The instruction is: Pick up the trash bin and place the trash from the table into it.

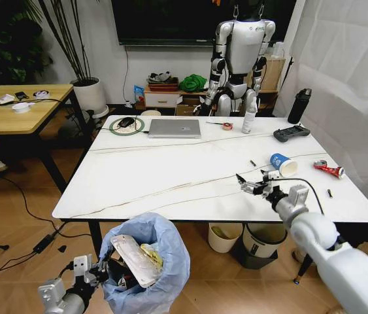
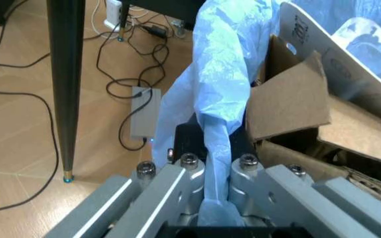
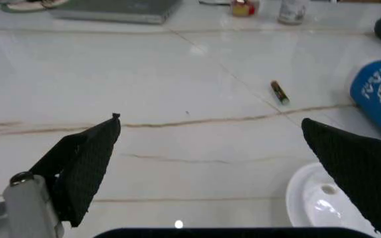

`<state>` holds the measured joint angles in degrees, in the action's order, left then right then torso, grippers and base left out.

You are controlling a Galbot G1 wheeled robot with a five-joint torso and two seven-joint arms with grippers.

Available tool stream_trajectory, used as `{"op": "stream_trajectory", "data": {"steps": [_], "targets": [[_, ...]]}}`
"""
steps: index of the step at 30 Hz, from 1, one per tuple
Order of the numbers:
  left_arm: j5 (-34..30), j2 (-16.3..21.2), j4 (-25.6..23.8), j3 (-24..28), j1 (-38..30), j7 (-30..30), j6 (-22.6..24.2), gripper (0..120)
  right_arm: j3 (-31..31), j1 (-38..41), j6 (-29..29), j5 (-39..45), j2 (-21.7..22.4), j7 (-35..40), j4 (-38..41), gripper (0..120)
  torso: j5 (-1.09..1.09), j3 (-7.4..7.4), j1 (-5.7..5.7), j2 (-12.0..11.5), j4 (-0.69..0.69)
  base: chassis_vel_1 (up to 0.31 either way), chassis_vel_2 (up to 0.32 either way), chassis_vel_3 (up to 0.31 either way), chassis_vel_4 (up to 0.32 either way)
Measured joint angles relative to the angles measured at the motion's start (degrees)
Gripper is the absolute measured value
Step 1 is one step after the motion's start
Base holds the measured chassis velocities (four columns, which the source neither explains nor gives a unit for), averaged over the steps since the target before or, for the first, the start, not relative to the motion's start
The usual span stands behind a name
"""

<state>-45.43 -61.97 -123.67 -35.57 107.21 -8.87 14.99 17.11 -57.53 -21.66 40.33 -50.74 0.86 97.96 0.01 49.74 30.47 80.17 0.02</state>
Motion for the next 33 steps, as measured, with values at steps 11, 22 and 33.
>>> {"op": "stream_trajectory", "data": {"steps": [11, 22, 33], "targets": [[-0.15, 0.16, -0.02, -0.37, -0.03, 0.02, -0.05, 0, -0.3, 2.69, -2.17, -3.65, -0.25, -1.95, -9.85, 100, 0.0, -0.01, 0.0, 0.0, 0.0, 0.0, 0.0, 0.0, 0.0], [-0.24, 0.18, 0.4, -0.31, -0.17, 0.05, -0.09, 0, 0.15, 2.78, -1.84, -3.69, -0.49, -2.52, -12.4, 74, -0.02, -0.01, -0.01, 0.0, -0.01, 0.0, 0.0, 0.0, 0.0], [-0.32, 0.29, 0.81, -0.29, -0.43, 0.05, -0.1, 0, -0.32, 2.05, -1.21, -4.45, -0.77, -2.47, -11.95, 32, -0.04, -0.02, -0.02, 0.02, -0.01, 0.0, 0.0, 0.0, 0.0]]}}
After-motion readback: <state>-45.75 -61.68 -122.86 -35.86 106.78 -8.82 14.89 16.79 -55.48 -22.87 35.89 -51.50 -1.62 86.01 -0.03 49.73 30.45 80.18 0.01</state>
